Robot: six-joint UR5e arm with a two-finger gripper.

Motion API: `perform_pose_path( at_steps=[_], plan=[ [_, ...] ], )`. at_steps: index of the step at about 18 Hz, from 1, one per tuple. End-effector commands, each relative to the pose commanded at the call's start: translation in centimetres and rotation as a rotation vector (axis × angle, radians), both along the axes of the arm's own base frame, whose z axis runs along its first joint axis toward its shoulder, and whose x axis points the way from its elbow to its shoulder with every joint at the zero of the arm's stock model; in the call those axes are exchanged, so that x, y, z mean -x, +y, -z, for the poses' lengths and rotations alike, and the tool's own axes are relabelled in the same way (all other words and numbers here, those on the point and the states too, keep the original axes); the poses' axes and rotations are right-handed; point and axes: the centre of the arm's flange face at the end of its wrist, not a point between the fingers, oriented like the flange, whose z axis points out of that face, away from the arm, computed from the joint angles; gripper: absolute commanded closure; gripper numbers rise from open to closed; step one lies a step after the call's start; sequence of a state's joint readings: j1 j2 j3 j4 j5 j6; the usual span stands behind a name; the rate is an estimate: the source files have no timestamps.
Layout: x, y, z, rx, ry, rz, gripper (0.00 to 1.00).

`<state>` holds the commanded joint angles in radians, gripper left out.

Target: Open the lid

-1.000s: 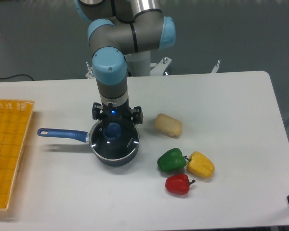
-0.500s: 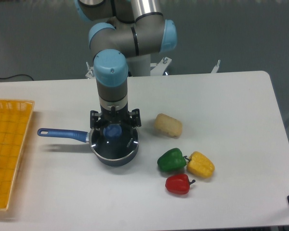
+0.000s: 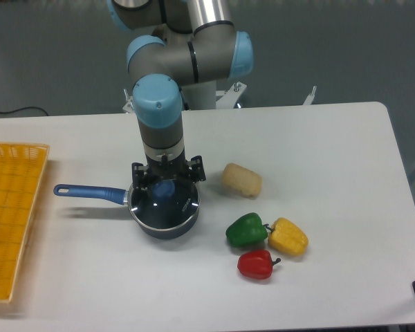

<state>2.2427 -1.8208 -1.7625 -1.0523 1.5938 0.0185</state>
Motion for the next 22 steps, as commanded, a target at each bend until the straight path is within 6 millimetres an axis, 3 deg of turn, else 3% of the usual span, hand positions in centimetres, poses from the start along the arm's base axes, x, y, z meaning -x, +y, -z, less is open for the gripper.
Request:
perform_pose_path(
  at_steps=[5,10,22],
  plan=[
    [-1.2,1.2,-0.6,-0.012,0.003,0.009,0.00],
    [-2.2,1.8,0.7,0.007,-0.009,0.000,0.00],
    [-1.8,1.4,1.7,0.032,-0.002,-0.017,0.00]
  ],
)
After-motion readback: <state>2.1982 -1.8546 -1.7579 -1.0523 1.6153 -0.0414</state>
